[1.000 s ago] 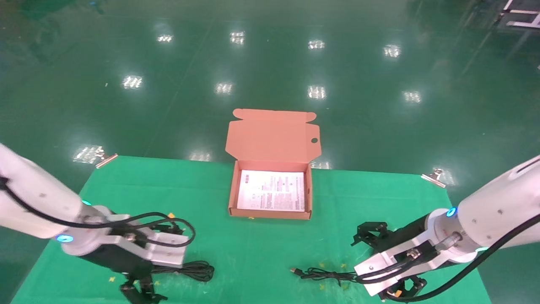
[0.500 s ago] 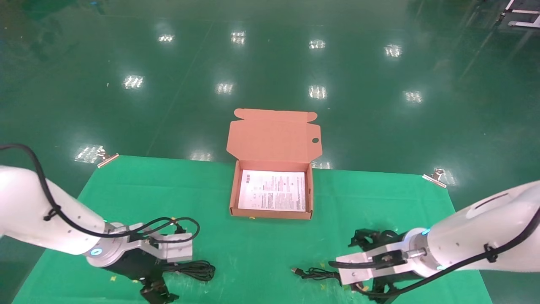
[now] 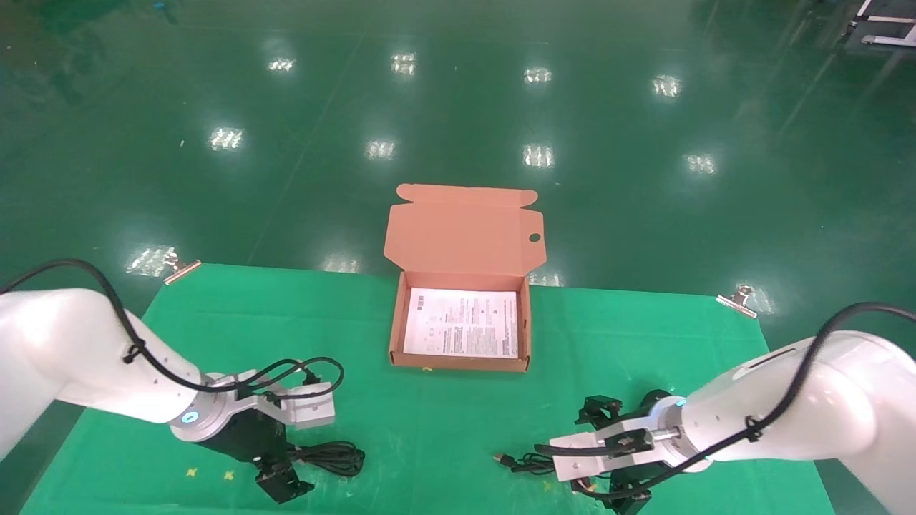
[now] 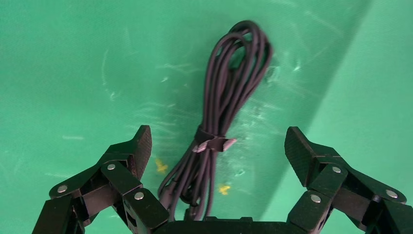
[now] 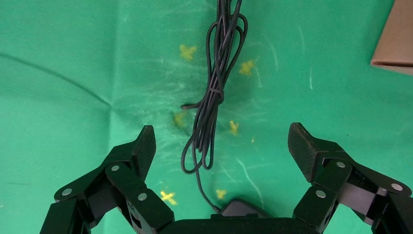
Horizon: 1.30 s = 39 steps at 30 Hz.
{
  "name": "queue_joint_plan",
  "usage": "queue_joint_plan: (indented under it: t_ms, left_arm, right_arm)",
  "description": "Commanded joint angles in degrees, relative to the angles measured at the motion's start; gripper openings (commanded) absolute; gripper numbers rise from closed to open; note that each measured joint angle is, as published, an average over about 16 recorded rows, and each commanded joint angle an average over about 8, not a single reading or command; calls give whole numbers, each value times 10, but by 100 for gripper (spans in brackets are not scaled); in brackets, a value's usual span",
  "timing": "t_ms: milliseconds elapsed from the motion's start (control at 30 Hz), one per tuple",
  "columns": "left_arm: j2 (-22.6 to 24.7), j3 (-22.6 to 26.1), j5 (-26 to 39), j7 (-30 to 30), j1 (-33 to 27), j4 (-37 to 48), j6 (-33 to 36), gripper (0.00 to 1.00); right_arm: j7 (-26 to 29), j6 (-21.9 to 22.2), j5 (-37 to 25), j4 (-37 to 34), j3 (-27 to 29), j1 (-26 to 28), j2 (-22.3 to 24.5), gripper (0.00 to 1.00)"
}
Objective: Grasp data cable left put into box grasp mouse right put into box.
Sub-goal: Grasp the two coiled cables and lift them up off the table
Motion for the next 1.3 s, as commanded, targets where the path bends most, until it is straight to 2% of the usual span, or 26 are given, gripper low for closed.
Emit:
queue_joint_plan:
  t_ms: [33,267,300,333,367,500,533,567,600,633,1300]
  left_arm:
    - [7,0,1,7,-1,17,-5,100]
    - [19,0,0,34,-4,52,-15,98]
    - [21,1,0,38,-4,56,-17,90]
    - [22,1,0,42,-4,59,-19,77]
    - [22,1,0,45,-4,61,-20,65]
    - [27,1,1,55,-4,73,-25,15]
    - [27,1,0,56,-4,76,-25,4]
    - [28,1,0,57,-4,77,-26,0]
    - [28,1,0,57,-4,79,-26,0]
    - [29,1,0,58,-5,81,-27,0]
    - [25,1,0,54,-5,70,-24,0]
  right_arm:
    - [-8,7,1,-17,0,0,-7,100]
    - [-31,28,-3,-60,-3,-1,-30,100]
    - [-33,31,-6,-65,-4,-1,-33,100]
    - [-34,33,-8,-69,-5,-1,-36,97]
    - [-35,35,-9,-71,-5,-1,-38,89]
    - [-35,41,-18,-84,-9,-2,-47,39]
    - [-35,42,-19,-87,-10,-2,-49,27]
    - [-35,43,-21,-88,-11,-2,-50,14]
    - [-35,44,-22,-90,-11,-3,-51,5]
    - [-35,45,-24,-92,-12,-3,-52,0]
    - [-35,40,-17,-82,-9,-2,-46,0]
